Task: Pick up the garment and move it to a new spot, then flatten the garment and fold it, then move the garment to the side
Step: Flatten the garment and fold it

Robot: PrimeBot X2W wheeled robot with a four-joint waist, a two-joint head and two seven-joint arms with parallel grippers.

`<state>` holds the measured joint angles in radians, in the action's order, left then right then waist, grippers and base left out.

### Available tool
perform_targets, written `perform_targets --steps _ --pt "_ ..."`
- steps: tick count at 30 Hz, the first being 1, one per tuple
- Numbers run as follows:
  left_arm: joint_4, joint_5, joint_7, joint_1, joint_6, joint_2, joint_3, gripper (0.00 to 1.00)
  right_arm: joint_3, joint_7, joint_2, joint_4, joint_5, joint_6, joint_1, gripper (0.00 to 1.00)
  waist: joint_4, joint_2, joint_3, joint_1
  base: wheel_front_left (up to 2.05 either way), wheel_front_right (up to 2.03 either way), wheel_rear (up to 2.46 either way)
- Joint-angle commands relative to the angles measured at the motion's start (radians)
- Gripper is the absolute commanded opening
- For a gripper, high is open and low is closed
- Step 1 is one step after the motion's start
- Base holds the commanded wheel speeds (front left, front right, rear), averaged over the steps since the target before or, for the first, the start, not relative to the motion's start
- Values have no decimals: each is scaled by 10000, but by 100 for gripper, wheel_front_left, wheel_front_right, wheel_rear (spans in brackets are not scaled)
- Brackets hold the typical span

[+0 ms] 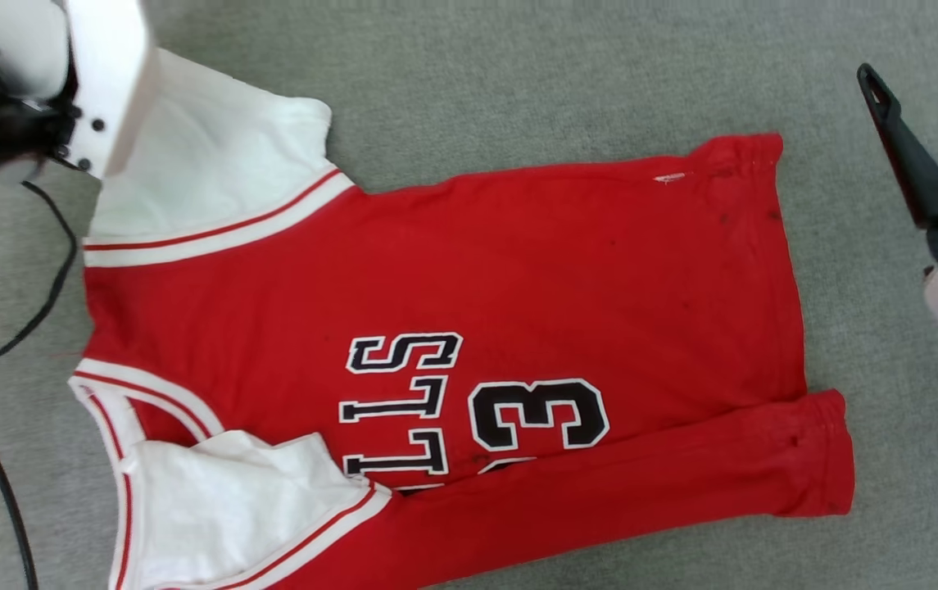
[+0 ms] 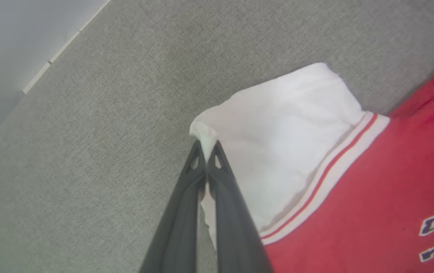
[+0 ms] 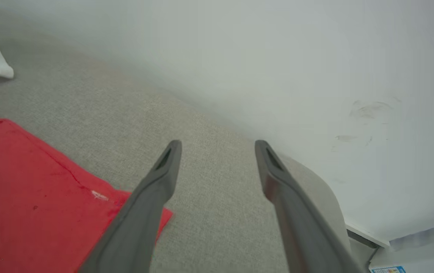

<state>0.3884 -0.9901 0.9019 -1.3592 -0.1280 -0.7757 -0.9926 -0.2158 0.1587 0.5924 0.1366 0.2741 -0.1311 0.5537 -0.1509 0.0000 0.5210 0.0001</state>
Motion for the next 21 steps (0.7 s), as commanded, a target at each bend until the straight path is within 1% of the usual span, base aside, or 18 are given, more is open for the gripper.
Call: perform_targets --steps 1,4,7,11,15,19,21 --pt "-42 -1 -62 102 -16 20 -33 0 -67 148 151 -16 94 7 202 100 205 0 -223 -1 0 0 0" --pt "-394 -225 -367 123 -17 -2 -198 0 -1055 2087 1015 -229 1271 7 1035 100 389 0 -382 -1 0 0 0" --pt "-770 -227 -535 49 -19 -50 -503 0 -2037 3916 1789 -551 2474 9 2058 100 585 0 -418 -1 0 0 0" --pt "-1158 -275 -735 -101 -14 -64 -858 0 -3396 5910 2444 -1153 3751 7 3199 100 885 0 -317 -1 0 0 0" --pt "-1358 -293 -999 -277 -14 88 -1104 0 -4249 7216 2486 -2032 4689 7 3986 100 1190 0 -96 -1 0 0 0" --pt "-1460 -285 -1248 -511 -15 178 -1307 0 -4811 7909 2158 -2877 5282 7 4460 100 1446 0 129 -1 0 0 0" --pt "-1487 -295 -1375 -590 -15 213 -1431 0 -5044 8062 2010 -3259 5425 7 4570 100 1553 0 219 -1 0 0 0"
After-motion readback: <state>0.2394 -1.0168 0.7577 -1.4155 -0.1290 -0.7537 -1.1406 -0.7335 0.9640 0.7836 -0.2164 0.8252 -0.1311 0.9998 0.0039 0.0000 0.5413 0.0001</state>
